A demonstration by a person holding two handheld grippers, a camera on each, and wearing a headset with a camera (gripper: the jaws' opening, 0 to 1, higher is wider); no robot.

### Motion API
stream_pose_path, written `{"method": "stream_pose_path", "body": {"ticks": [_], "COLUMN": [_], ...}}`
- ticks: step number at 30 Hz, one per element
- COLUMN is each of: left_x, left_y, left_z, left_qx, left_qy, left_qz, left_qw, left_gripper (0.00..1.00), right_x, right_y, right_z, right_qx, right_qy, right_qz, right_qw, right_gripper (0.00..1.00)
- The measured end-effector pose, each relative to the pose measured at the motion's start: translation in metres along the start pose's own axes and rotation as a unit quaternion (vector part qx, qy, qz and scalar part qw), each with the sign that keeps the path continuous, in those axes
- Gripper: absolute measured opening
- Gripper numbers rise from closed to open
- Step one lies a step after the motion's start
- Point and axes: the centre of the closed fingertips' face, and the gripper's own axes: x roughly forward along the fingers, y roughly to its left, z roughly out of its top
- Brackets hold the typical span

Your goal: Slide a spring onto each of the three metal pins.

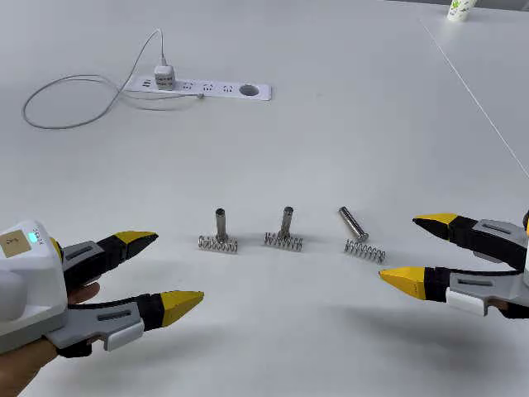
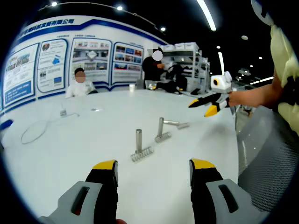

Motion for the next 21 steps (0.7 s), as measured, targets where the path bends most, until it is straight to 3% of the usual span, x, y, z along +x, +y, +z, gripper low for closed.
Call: {"method": "stream_pose_path", "body": {"ticks": [21], "left_x": [0.0002], "left_y": [-0.0009], "left_z": [-0.0002], "left_qx": [-0.007], "left_qy": [-0.006], "left_qz": [0.001], "left_qw": [1.0000], "left_gripper": [0.63], "right_x": [-0.0006], "right_y": [-0.0023], "right_z": [0.0014], "right_qx": [0.010], "right_qy": [0.001], "right_qz": [-0.005], "right_qw": [0.9999], "right_gripper": [0.59]}}
